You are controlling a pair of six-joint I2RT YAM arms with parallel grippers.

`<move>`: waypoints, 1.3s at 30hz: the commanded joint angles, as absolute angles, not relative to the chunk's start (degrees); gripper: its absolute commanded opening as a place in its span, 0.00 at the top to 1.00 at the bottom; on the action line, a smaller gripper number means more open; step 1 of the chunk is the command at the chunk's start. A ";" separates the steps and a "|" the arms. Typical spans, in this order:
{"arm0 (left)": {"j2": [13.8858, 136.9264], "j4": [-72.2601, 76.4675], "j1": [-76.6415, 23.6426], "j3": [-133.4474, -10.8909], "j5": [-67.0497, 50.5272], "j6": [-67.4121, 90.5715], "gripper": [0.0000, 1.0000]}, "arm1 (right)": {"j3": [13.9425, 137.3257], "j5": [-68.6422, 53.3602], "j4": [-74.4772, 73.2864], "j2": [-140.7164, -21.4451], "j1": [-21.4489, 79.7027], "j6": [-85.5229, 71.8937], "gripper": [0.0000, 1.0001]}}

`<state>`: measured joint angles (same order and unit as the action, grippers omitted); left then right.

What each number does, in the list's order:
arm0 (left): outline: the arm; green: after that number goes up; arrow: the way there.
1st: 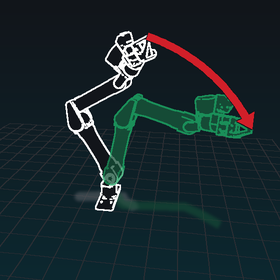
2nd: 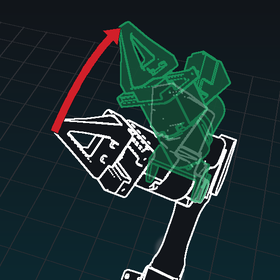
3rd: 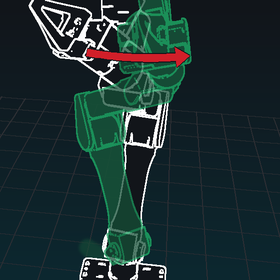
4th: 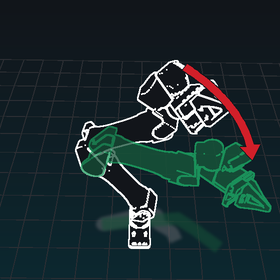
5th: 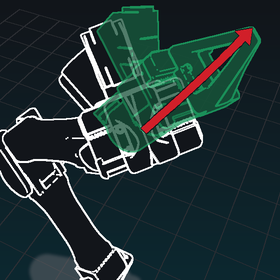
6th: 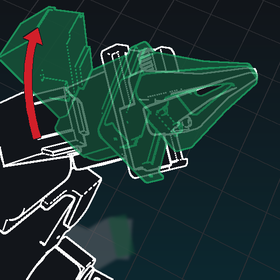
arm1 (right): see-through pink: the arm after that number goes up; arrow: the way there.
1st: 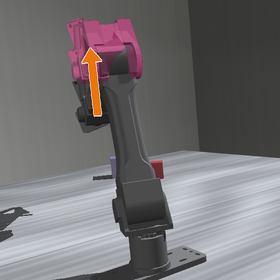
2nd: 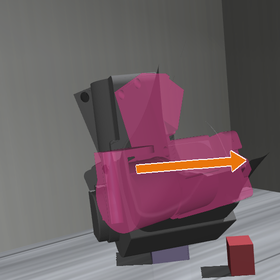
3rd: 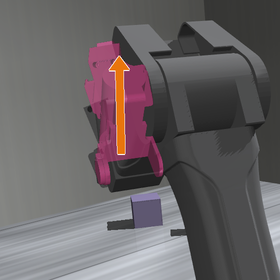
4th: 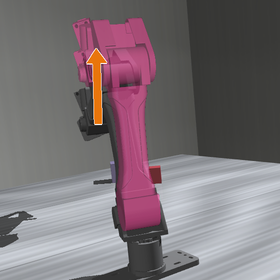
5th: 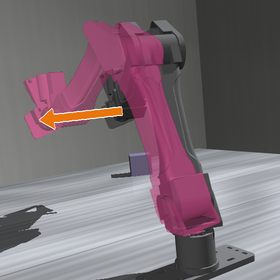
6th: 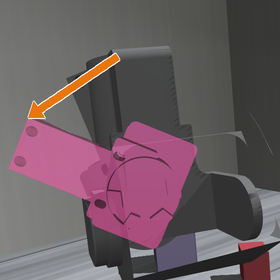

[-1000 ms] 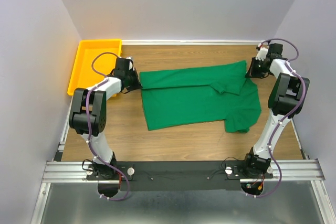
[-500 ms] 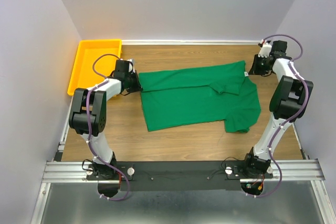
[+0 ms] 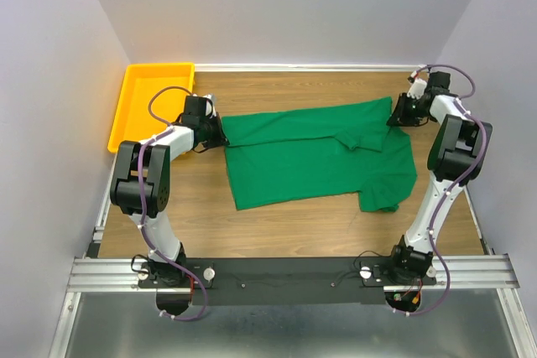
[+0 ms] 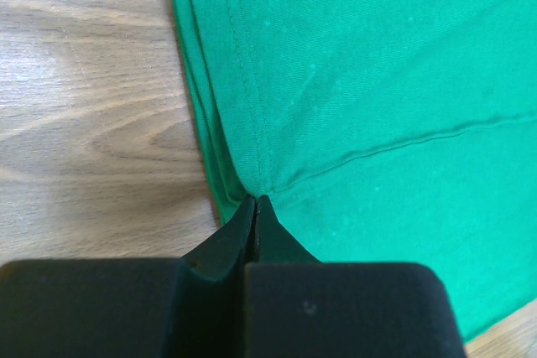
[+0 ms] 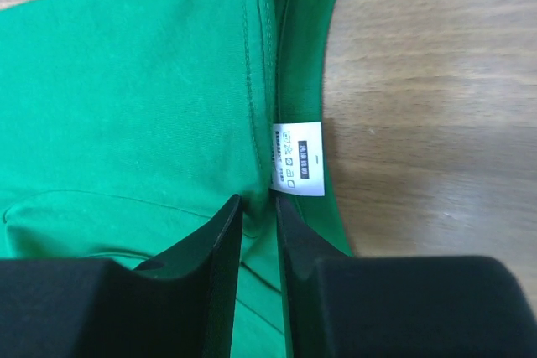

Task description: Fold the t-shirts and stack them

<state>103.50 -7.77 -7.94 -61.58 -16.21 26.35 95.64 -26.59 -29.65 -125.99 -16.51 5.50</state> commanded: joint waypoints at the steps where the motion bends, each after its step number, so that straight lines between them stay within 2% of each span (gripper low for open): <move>1: 102.74 -6.86 -7.74 -61.70 -17.93 25.58 1.00 | 97.38 -29.79 -30.85 -127.79 -16.87 4.04 0.72; 2: 102.83 -6.86 -7.82 -61.70 -17.93 25.58 1.00 | 97.21 -29.97 -30.85 -127.88 -16.87 4.04 0.74; 6: 102.92 -6.77 -7.82 -61.61 -17.93 25.58 1.00 | 97.38 -28.57 -30.67 -127.27 -16.87 4.74 0.95; 9: 102.83 -6.94 -7.74 -61.44 -17.23 25.40 1.00 | 99.30 -25.94 -30.67 -126.83 -16.87 5.27 0.99; 16: 103.27 -7.03 -7.82 -61.35 -16.44 25.14 1.00 | 104.32 -20.22 -30.76 -127.79 -16.96 5.54 1.00; 23: 103.27 -6.77 -7.82 -61.00 -17.22 24.87 1.00 | 104.59 -20.74 -30.76 -128.93 -16.96 5.63 0.99; 25: 103.01 -6.77 -7.82 -60.91 -17.84 24.61 1.00 | 104.59 -21.00 -30.67 -129.20 -16.96 5.71 0.97; 27: 102.31 -6.42 -7.82 -60.56 -18.19 24.43 0.91 | 104.50 -20.83 -30.76 -129.02 -16.96 5.98 0.91; 28: 101.96 -6.33 -7.82 -60.38 -18.54 24.52 0.79 | 104.50 -20.31 -30.76 -128.94 -16.96 6.41 0.86; 29: 101.00 -6.15 -7.82 -59.95 -18.81 24.17 0.74 | 104.50 -19.95 -30.85 -128.67 -16.96 6.68 0.82; 30: 100.38 -5.89 -7.82 -59.77 -18.98 24.08 0.67 | 104.33 -18.56 -30.85 -127.80 -16.96 7.46 0.72; 33: 96.69 -5.97 -7.82 -58.98 -17.59 23.64 0.57 | 103.28 -16.27 -30.67 -124.21 -16.96 9.57 0.55; 34: 93.90 -5.98 -7.91 -58.89 -15.05 23.73 0.49 | 102.75 -15.56 -30.76 -122.80 -16.96 11.58 0.52; 37: 88.96 -6.07 -7.82 -57.92 -9.08 23.47 0.39 | 99.42 -18.17 -30.76 -117.54 -16.88 15.54 0.44; 39: 84.13 -5.45 -7.82 -56.96 -6.69 23.38 0.37 | 97.04 -24.49 -33.21 -114.98 -16.79 18.62 0.43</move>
<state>92.60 -7.33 -7.99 -57.95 -13.72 24.43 100.31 -18.98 -30.96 -123.24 -16.58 11.64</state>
